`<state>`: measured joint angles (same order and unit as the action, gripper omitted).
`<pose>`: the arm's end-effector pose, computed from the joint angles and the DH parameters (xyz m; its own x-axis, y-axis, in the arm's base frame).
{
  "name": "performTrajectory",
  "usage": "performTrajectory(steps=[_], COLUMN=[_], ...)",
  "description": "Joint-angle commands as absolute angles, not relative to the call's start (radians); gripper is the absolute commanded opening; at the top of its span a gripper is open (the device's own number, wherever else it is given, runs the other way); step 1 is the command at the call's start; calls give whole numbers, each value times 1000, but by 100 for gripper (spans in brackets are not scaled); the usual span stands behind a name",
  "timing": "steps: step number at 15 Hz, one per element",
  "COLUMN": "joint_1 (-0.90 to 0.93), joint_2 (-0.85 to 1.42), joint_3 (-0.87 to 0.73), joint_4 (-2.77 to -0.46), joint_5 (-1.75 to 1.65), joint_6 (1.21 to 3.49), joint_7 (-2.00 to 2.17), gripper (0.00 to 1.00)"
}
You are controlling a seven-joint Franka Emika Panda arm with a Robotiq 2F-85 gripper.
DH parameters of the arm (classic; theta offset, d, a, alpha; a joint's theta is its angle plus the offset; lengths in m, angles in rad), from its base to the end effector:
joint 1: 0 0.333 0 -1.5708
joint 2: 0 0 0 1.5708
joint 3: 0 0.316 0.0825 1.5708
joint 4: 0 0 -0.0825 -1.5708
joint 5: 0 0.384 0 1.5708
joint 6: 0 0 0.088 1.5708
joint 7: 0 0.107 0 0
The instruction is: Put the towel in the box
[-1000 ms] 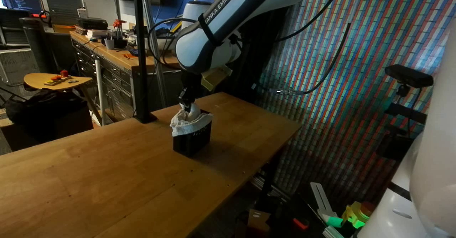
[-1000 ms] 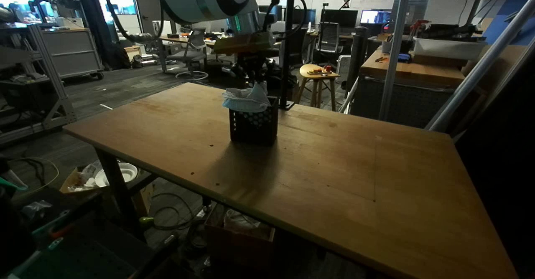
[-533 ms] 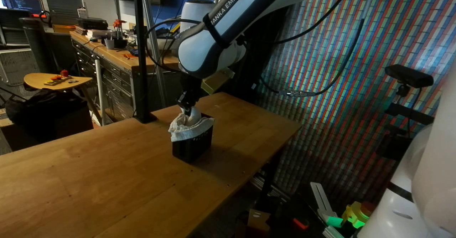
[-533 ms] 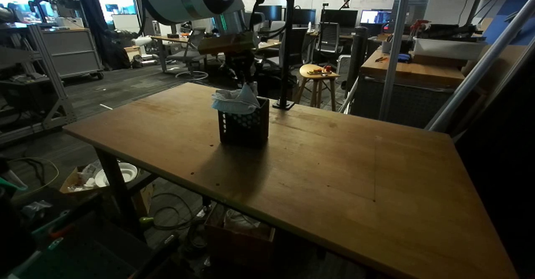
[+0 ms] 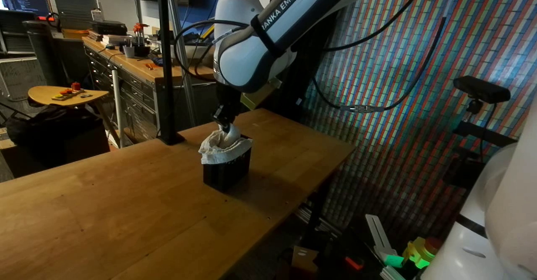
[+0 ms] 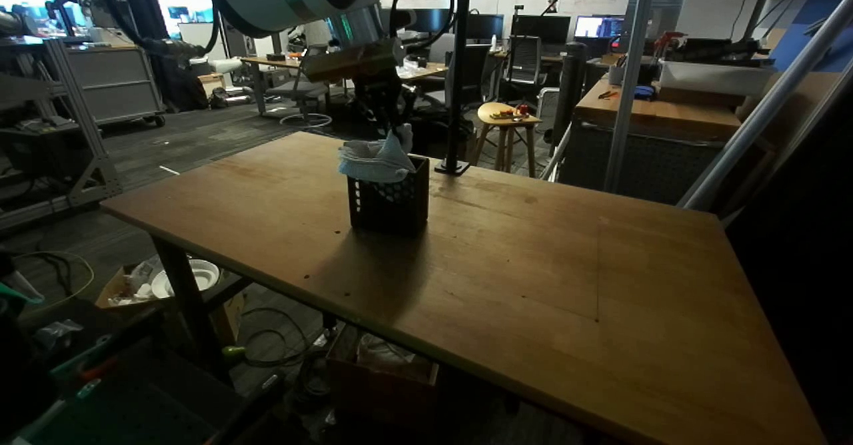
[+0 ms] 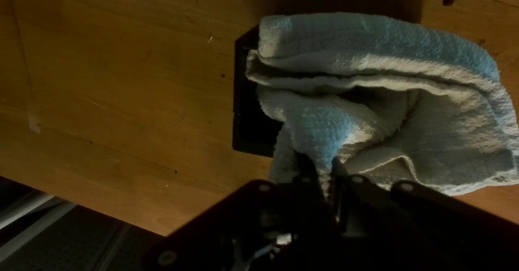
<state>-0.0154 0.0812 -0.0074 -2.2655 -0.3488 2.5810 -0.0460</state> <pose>0.5494 -0.0065 0.3468 0.9323 0.3113 0.1841 0.2610 -0.9315 0.2532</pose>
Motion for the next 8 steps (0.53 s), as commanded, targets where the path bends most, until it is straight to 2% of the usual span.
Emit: performTrajectory(steps=[1, 8], joint_1=[-2, -1], joint_2=[22, 35], joint_3=[-14, -6], joint_4=[-2320, -2362], joint_5=[-379, -348], joint_6=[2592, 2606], joint_7=[5, 4], gripper=[10, 11])
